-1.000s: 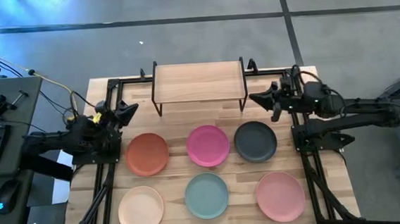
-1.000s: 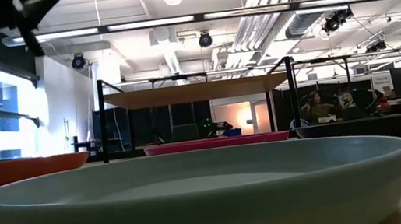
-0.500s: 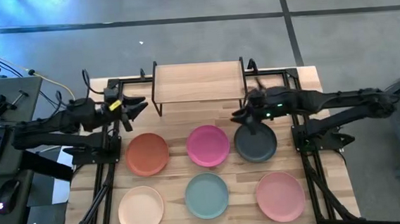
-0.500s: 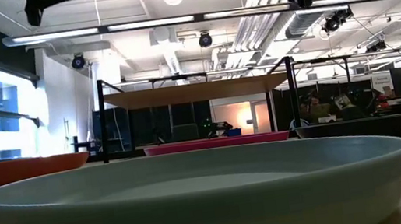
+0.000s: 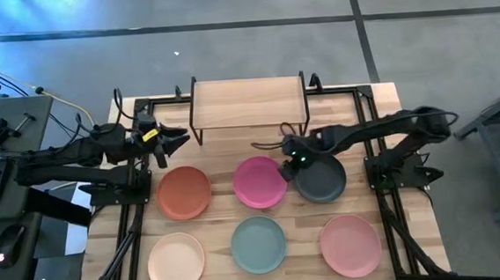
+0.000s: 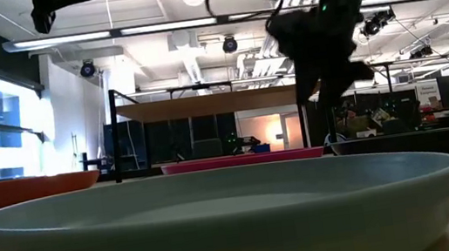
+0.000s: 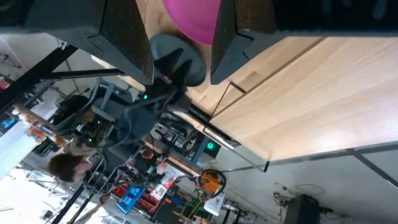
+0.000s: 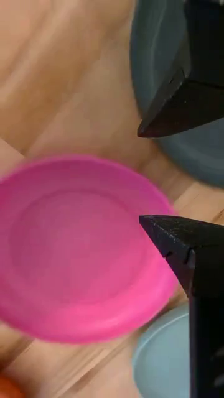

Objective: Place and stack plates onto a shelf
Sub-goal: Put the pink plate on the shelf

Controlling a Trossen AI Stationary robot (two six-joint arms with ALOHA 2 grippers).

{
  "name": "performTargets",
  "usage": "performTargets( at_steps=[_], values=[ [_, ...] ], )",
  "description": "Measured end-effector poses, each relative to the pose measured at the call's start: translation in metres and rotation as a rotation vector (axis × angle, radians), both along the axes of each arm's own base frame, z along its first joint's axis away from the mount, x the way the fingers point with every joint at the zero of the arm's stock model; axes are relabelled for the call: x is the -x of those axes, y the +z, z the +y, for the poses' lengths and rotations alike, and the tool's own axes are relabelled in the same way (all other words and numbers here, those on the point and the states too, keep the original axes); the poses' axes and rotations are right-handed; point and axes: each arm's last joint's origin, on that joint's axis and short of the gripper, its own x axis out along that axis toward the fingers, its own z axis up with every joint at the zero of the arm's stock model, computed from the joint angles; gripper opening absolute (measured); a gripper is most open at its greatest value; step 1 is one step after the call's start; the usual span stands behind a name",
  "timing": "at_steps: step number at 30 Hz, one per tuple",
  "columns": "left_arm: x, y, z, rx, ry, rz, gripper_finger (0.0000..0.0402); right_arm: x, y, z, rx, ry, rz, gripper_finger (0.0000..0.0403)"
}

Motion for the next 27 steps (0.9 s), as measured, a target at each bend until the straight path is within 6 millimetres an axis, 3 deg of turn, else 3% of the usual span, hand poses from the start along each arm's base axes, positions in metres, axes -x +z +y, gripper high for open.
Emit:
performTargets(
  at_steps=[8,16,20,27],
  values=[
    [-0.004,-0.002,0.0,-0.013,-0.012,0.023,0.0147,-0.03,-0.035,-0.001,0.077,-0.045,0.094,0.0194],
    [-0.004,-0.002,0.0,-0.015,-0.012,0.023,0.0147,-0.04,-0.044,-0.005,0.087,-0.04,0.139,0.0184],
    [-0.004,-0.002,0.0,-0.015,-0.012,0.023,0.0147,-0.038,-0.045,-0.005,0.102,-0.028,0.155,0.0144],
    [-0.004,-0.002,0.0,-0.015,-0.012,0.02,0.0147,-0.038,-0.045,-0.005,0.121,0.009,0.156,0.0024]
  ],
)
